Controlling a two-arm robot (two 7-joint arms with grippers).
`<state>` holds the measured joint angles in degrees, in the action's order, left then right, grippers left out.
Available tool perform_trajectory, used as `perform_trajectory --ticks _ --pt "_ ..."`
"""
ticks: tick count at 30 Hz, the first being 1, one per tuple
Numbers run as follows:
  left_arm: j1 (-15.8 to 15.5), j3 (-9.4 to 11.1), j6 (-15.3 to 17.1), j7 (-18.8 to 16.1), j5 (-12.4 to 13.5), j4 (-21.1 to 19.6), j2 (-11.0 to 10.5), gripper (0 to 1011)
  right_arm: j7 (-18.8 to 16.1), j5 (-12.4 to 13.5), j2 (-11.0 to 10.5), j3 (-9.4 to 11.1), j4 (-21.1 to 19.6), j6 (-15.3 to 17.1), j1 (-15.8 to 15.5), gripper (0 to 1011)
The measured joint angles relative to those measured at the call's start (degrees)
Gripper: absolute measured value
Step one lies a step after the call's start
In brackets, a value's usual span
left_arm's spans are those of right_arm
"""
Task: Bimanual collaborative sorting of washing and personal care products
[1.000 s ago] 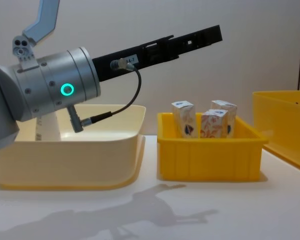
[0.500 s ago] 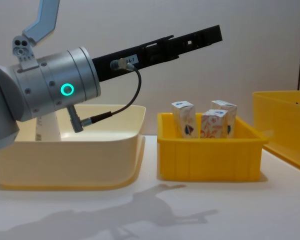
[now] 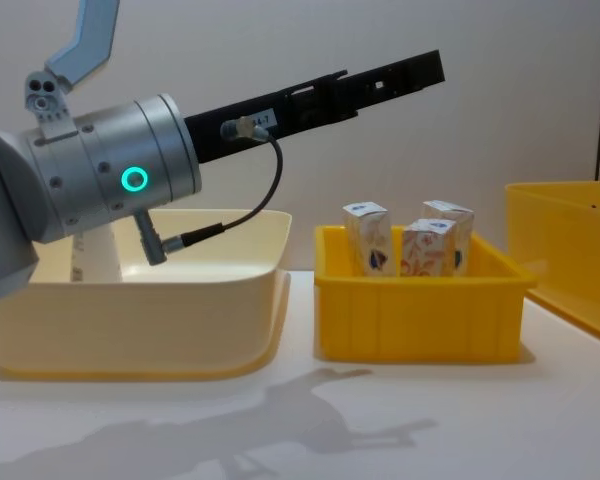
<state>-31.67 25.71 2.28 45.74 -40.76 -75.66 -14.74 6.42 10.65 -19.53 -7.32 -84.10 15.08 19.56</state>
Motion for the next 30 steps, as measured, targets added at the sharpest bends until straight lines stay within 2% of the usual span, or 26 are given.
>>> perform_trajectory --ticks 9,20,25,30 --pt "0.0 0.0 0.0 0.0 0.0 0.0 0.0 1003 -0.7 0.3 0.0 0.3 -0.4 -0.8 -0.3 1001" --pt "0.3 0.0 0.0 -0.7 0.4 -0.3 -0.1 1003 -6.2 4.0 -0.3 2.1 -3.0 -5.7 -2.3 1001" --pt "1.1 0.0 -0.1 -2.8 1.8 -1.1 -0.5 1003 -9.5 6.2 -0.5 3.0 -4.5 -7.9 -3.4 1001" --pt "2.9 0.0 -0.2 -7.1 4.6 -2.8 -1.1 1003 -9.8 6.4 -0.5 3.0 -4.7 -8.1 -3.6 1001"
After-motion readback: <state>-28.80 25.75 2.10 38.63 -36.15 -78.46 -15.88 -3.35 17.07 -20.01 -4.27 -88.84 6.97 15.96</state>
